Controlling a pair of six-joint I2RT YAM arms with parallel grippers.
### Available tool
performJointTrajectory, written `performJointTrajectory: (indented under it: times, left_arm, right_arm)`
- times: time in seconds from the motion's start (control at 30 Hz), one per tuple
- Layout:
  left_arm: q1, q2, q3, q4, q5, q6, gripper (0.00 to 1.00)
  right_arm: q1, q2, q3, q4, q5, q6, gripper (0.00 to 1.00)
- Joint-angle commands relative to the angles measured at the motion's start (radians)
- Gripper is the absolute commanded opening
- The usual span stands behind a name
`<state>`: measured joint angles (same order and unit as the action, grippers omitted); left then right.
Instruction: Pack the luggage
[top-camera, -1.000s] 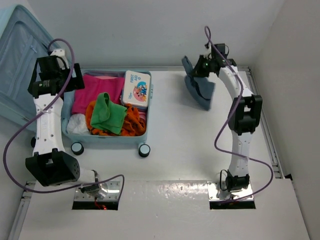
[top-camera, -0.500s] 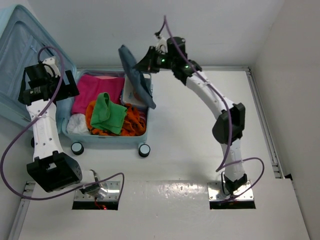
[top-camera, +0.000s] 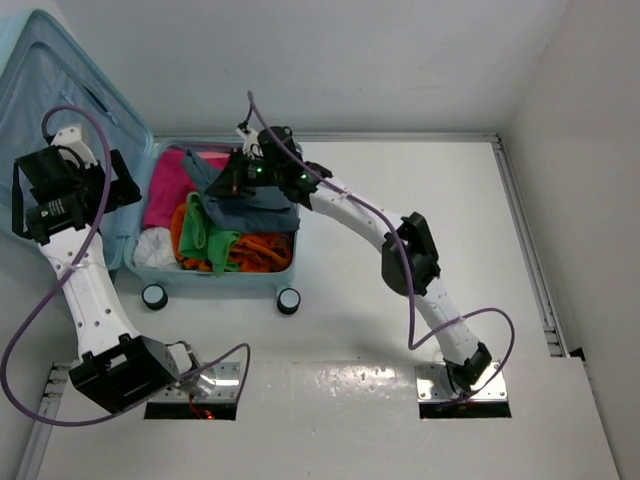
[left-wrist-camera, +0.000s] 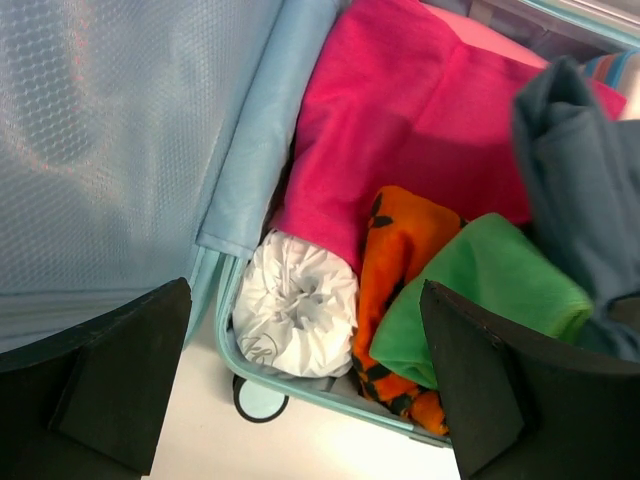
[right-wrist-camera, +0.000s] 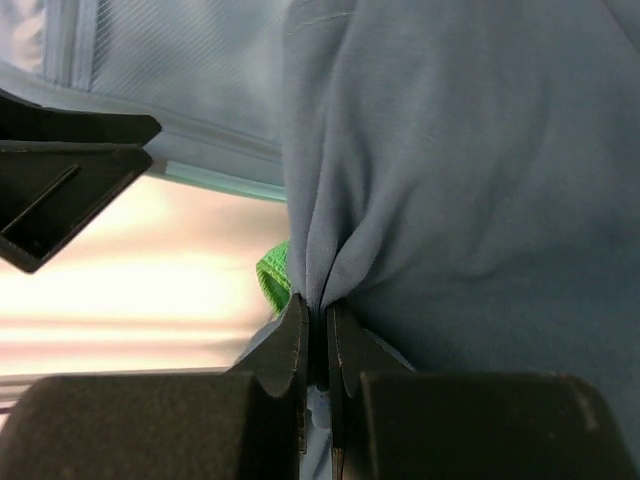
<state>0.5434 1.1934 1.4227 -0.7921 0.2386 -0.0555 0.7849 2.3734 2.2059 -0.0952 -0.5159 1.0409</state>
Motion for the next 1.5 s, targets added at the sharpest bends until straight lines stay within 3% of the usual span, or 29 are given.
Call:
performJointTrajectory:
  times: [0.0,0.13,0.17,0.33,0.4,0.5,0.6,0.63,0.7,0.8,0.83,0.9,1.07,1.2,1.37,1.47]
  left_arm:
    - [0.024,-0.046,-0.011,-0.007,0.057,0.022,0.99]
    - [0.035,-0.075,-0.031,-0.007,0.105,0.022,0.99]
    - [0.035,-0.075,-0.031,-0.016,0.119,0.031,0.99]
    - [0.046,-0.097,-0.053,-0.099,0.39,0.141,0.96]
    - [0.046,-0.097,-0.062,-0.148,0.489,0.187,0.93]
    - [0.046,-0.086,-0.106,-0.251,0.589,0.323,0.76]
    - [0.007,-0.04,-0.14,-0.32,0.611,0.385,0.64]
    - [-0.005,-0.04,-0.152,-0.311,0.623,0.385,0.55]
    - [-0.046,-0.028,-0.165,-0.323,0.654,0.453,0.49]
    - [-0.108,-0.009,-0.221,-0.26,0.627,0.428,0.41]
    - [-0.165,0.006,-0.257,-0.237,0.595,0.402,0.34]
    - [-0.226,0.018,-0.307,-0.121,0.536,0.315,0.33]
    - [-0.405,0.07,-0.456,0.196,0.271,0.128,0.18]
    - [-0.48,0.225,-0.429,0.448,0.049,0.007,0.1]
    - [-0.491,0.481,-0.312,0.58,-0.174,-0.056,0.03]
    - [-0.491,0.528,-0.283,0.596,-0.185,-0.044,0.03]
  right_arm:
    - [0.051,0.013,0.083,0.152,0.03,0.044,0.0]
    - [0.08,0.07,0.118,0.163,0.114,0.01,0.0]
    - [0.079,0.072,0.106,0.176,0.135,-0.002,0.05]
    - [0.06,0.132,0.121,0.187,0.358,-0.156,0.21]
    - [0.042,0.155,0.12,0.195,0.411,-0.209,0.23]
    - [0.019,0.159,0.083,0.192,0.421,-0.292,0.31]
    - [-0.004,0.143,0.043,0.174,0.404,-0.308,0.56]
    - [-0.019,0.133,0.023,0.17,0.389,-0.306,0.61]
    - [-0.038,0.095,0.009,0.176,0.354,-0.306,0.73]
    - [-0.065,0.026,-0.011,0.173,0.283,-0.289,0.8]
    - [-0.076,0.008,-0.021,0.167,0.252,-0.266,0.8]
    - [-0.102,-0.058,-0.06,0.158,0.206,-0.242,0.83]
    - [-0.194,-0.344,-0.343,0.138,0.103,-0.263,0.84]
    - [-0.271,-0.52,-0.527,0.068,0.024,-0.318,0.84]
    - [-0.364,-0.716,-0.721,-0.023,0.005,-0.407,0.84]
    - [-0.378,-0.778,-0.791,-0.057,0.005,-0.444,0.84]
